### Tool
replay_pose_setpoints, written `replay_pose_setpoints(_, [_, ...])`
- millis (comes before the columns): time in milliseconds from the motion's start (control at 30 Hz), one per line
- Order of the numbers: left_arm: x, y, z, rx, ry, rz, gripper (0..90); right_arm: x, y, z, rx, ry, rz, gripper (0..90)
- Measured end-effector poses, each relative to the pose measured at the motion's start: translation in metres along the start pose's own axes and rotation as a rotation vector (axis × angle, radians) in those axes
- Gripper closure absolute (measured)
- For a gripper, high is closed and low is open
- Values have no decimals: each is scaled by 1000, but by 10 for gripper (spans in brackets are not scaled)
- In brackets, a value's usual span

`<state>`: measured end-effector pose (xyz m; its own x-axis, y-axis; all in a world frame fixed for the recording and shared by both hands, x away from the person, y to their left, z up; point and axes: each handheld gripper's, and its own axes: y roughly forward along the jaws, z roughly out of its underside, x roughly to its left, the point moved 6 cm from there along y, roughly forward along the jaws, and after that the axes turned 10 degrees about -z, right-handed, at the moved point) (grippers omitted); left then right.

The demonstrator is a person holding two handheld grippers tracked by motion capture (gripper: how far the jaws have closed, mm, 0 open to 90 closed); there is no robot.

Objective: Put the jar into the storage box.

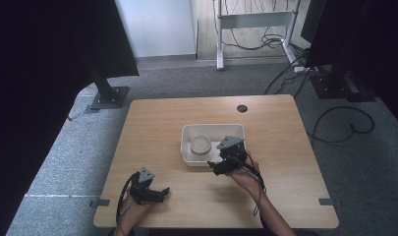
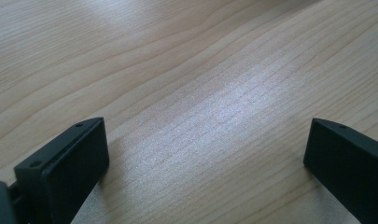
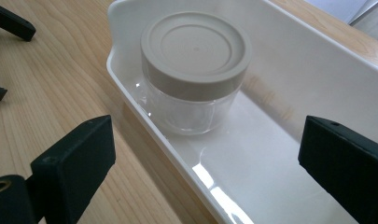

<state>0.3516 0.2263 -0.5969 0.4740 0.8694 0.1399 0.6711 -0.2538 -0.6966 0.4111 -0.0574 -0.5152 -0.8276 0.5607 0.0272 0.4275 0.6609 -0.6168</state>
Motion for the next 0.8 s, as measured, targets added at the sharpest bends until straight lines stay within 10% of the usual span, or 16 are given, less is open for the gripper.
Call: replay_pose_setpoints(800, [0, 0, 0, 1, 1, 0, 0, -3, -25, 19, -18, 26, 15, 34])
